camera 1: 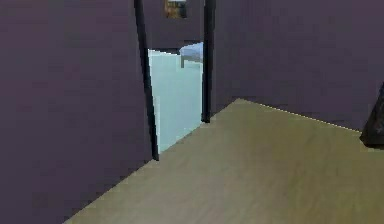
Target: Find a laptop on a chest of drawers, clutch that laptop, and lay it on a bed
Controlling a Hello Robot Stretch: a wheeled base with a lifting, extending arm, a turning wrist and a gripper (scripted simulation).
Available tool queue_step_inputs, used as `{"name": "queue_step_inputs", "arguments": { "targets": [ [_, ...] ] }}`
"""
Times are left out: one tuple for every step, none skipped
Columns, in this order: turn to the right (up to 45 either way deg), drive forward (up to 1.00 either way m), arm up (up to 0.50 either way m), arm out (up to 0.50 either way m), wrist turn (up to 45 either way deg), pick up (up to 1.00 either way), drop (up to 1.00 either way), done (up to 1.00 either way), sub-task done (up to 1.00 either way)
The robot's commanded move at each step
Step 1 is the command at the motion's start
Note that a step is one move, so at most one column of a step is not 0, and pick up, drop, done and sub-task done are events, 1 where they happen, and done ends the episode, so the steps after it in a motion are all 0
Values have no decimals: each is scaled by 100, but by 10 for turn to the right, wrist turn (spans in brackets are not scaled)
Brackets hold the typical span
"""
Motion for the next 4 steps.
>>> {"name": "queue_step_inputs", "arguments": {
  "targets": [
    [0,100,0,0,0,0,0,0,0],
    [0,60,0,0,0,0,0,0,0],
    [-60,0,0,0,0,0,0,0,0],
    [0,45,0,0,0,0,0,0,0]
  ]
}}
